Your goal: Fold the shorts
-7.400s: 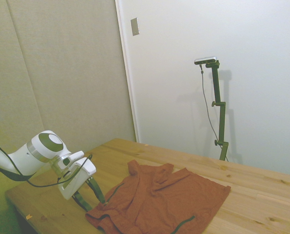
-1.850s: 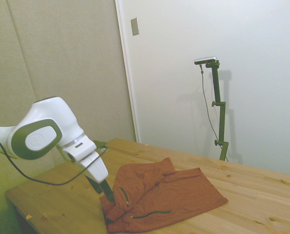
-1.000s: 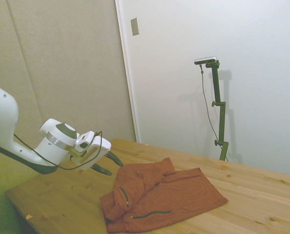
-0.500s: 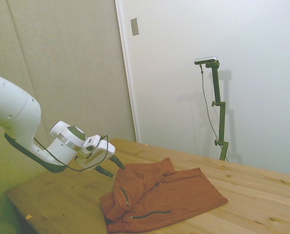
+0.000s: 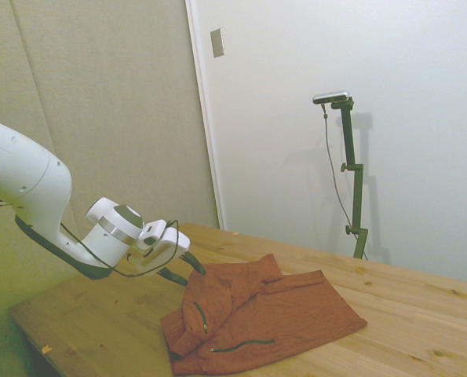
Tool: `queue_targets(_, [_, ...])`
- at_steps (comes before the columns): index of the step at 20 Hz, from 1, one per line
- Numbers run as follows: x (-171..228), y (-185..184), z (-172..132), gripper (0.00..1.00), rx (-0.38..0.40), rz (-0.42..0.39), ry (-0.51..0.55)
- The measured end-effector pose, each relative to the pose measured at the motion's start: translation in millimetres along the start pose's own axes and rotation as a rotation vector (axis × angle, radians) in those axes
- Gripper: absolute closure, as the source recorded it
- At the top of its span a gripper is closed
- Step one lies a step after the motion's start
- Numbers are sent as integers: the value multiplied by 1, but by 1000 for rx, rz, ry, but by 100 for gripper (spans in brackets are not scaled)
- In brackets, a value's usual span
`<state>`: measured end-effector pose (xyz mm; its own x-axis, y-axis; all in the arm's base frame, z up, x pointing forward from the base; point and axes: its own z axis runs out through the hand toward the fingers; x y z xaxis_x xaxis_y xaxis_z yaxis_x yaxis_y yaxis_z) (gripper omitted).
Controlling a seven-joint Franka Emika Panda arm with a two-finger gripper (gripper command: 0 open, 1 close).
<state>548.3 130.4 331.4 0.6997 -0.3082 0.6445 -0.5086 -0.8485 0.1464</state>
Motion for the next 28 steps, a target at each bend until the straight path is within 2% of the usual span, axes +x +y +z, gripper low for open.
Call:
queue_targets(3, [6, 10, 8, 0, -14, 17, -1])
queue_targets(4, [8, 12, 10, 100, -18, 22, -2])
queue_targets(13, [21, 25, 27, 100, -9, 40, 3])
queue_targets(28, [24, 19, 45, 100, 15, 36, -1])
